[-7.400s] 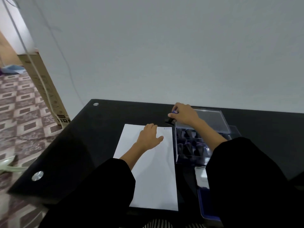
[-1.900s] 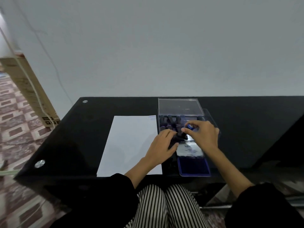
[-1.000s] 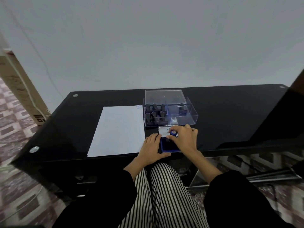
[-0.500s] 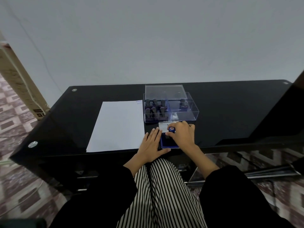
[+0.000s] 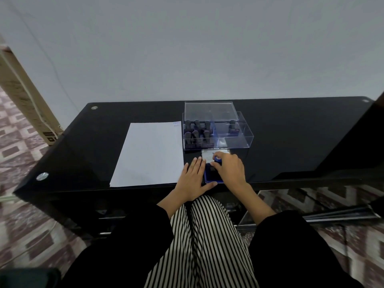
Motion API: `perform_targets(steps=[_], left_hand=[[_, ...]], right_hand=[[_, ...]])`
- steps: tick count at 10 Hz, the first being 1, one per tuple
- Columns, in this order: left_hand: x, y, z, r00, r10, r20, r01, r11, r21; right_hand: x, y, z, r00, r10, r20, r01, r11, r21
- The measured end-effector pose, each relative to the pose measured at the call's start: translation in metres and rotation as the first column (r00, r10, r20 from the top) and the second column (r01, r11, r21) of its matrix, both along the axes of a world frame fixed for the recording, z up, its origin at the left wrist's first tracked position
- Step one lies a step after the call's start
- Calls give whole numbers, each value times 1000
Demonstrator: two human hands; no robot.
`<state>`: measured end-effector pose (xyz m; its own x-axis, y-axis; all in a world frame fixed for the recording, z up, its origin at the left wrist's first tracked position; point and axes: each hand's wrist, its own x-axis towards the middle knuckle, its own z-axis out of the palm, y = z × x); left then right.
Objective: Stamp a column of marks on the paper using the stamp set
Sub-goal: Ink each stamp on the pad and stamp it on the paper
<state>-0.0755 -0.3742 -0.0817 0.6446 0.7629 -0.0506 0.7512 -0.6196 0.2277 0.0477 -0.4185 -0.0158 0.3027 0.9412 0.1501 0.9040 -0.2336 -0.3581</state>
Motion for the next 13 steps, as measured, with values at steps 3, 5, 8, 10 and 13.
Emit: perform_targets(steps=[3, 5, 8, 10, 13], left_hand=[[1, -2, 2, 1000, 3, -29, -3, 1000, 9], [2, -1, 3, 1000, 7, -16, -7, 1000, -4], [2, -1, 1, 1000, 9, -8, -9, 1000, 1], [2, -1, -2, 1000, 5, -2, -5, 1000, 7], [2, 0, -1, 1000, 8, -8, -8, 1000, 2]], right_hand=[[-1, -2, -4, 998, 12, -62, -10, 999, 33], [-1, -3, -6, 998, 24, -59, -21, 998, 57], [-2, 0, -6, 998, 13, -67, -10, 999, 37], [0, 7, -3, 998, 4, -66, -3, 1000, 6], [0, 6, -5, 996, 15, -83, -12, 1000, 29]])
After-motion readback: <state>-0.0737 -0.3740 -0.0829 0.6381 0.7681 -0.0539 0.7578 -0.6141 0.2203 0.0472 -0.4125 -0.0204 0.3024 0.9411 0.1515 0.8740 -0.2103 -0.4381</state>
